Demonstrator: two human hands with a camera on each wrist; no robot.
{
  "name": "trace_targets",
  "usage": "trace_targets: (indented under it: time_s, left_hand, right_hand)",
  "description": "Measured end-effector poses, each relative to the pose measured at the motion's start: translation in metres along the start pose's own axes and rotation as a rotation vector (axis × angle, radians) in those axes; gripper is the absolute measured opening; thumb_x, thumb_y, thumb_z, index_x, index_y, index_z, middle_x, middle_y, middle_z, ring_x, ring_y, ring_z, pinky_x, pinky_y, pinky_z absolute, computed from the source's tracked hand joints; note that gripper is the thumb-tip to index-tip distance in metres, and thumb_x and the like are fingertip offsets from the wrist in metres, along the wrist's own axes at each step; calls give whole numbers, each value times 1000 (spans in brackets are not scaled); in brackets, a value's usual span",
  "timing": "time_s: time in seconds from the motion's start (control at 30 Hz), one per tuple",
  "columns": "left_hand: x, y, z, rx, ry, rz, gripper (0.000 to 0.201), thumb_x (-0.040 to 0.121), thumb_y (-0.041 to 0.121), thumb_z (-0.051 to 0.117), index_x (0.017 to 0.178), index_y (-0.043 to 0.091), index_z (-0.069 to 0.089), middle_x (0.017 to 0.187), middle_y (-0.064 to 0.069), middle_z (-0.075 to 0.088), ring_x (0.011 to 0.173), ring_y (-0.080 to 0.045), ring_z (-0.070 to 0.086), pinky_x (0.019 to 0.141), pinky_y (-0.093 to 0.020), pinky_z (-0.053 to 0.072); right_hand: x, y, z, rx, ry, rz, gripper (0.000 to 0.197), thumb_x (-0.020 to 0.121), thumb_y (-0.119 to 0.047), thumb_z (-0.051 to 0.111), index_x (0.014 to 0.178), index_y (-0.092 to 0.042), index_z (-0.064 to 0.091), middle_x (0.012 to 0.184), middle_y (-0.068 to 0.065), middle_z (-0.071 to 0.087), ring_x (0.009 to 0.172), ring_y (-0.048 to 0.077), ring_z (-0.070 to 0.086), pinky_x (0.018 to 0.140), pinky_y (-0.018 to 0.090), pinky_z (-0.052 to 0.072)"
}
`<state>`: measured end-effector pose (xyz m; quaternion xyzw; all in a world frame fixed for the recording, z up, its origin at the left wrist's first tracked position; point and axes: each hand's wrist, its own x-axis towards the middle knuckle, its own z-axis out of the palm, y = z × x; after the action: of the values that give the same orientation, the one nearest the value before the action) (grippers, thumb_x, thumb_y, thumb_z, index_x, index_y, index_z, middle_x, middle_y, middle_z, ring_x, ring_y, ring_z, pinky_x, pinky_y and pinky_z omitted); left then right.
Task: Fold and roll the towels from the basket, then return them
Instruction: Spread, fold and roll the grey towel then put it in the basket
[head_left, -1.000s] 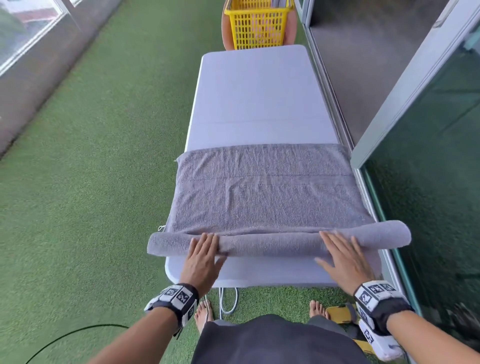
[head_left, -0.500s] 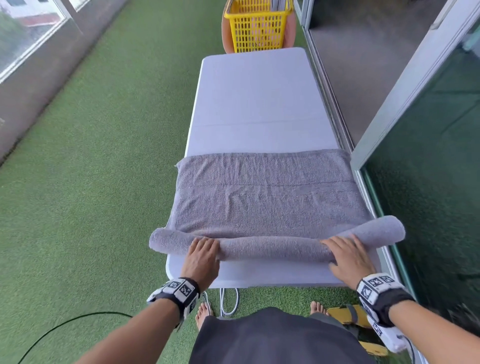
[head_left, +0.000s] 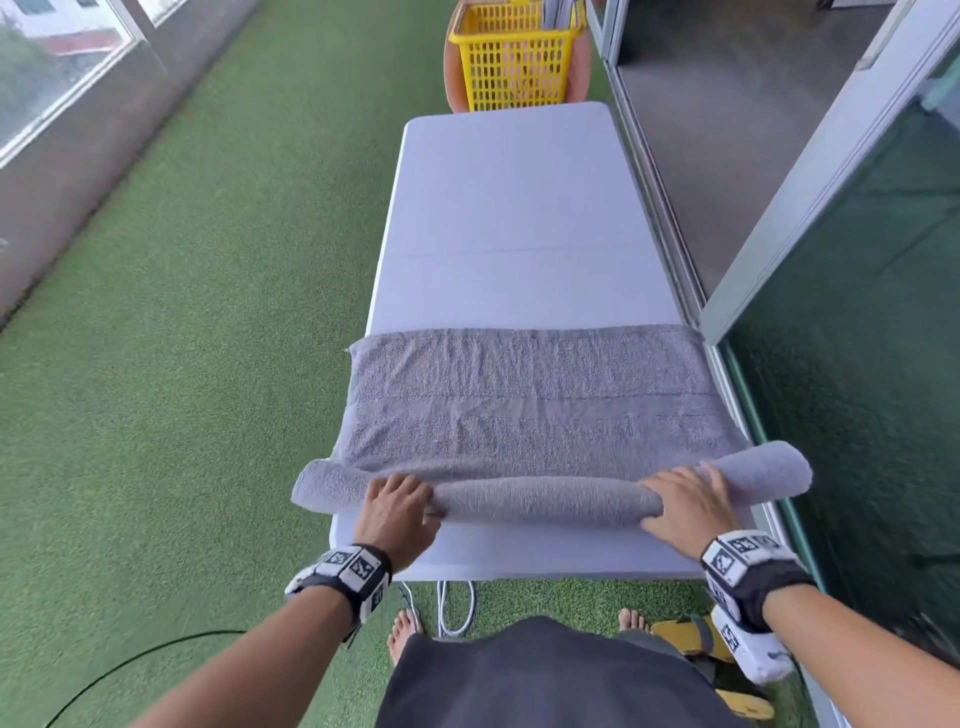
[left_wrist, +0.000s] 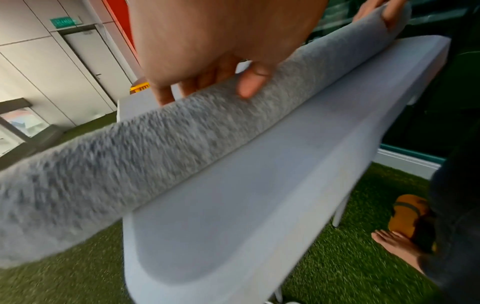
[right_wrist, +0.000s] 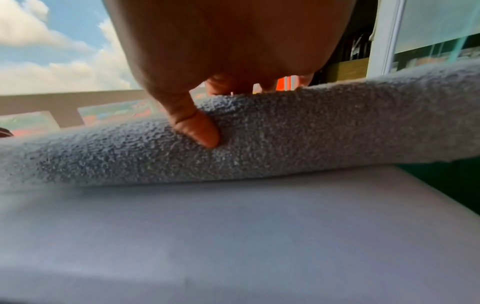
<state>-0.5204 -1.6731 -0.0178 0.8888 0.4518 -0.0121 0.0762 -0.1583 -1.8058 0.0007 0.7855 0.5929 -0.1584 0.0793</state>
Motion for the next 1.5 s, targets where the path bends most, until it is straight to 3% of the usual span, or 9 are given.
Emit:
trace_targets:
  time_s: [0.2,0.3,0.43,0.63,0.73,0.87,1.03,1.27,1.5]
  left_hand:
    - [12,-2,-1,-44,-19,-58,54,100,36,36,144,5,34,147,-7,36,139,-28,31,116,-44,13]
    - [1,-1,4,-14,-86,15,54,75,30,75,123,11,59,125,-5,61,119,-28,56,111,-42,30]
    - [18,-3,-6,49,-100,17,33,84,40,55,110,21,63,111,3,64,105,-17,54,102,-35,34]
    - [22,-8,-1,-70,-55,-53,65,98,48,39,150,12,22,152,1,21,143,-21,20,119,-46,6]
    - [2,-10,6,-47,-17,45,59,72,34,79,124,12,60,127,-4,61,120,-24,55,111,-44,24]
    - [3,-9,-4,-74,53,44,23,81,37,58,92,20,70,99,2,69,92,-16,62,94,-44,48]
    - [15,-15,-5,-75,13,-63,56,99,45,27,144,13,37,147,-1,36,138,-23,34,116,-48,17]
    - [22,-18,-9,50,-21,89,35,80,48,54,99,21,68,100,5,68,94,-15,58,95,-37,39]
    - [35,-25,-9,-21,-47,63,63,88,44,59,140,13,43,142,-1,45,133,-20,41,115,-50,23]
  right_hand:
    - [14,0,-8,53,46,29,62,96,-55,33,151,-33,14,152,-23,13,145,8,15,113,44,-12]
    - [-3,5,8,17,13,-19,68,86,-44,60,146,-32,32,151,-16,33,140,8,27,116,42,-5]
    - [13,5,-12,19,-4,11,37,81,-46,59,117,-38,59,128,-17,55,121,8,45,115,46,8]
    - [22,13,-13,63,9,21,64,95,-59,34,150,-34,17,154,-21,13,145,6,12,116,48,-8]
    - [3,16,0,-50,-42,-29,67,87,-47,57,146,-35,28,152,-17,31,141,8,24,116,44,-6]
    - [6,15,-13,4,-77,-39,48,85,-43,57,132,-39,48,138,-17,49,129,7,39,117,43,2]
    - [15,31,-21,85,24,-31,58,96,-56,35,148,-35,22,151,-21,23,141,5,24,119,45,-3]
    - [17,33,-16,18,-44,-11,47,81,-41,62,127,-35,53,136,-16,50,127,6,41,118,41,5]
    - [26,18,-15,78,-23,-58,72,89,-47,56,149,-34,18,153,-19,16,144,9,18,118,46,-7]
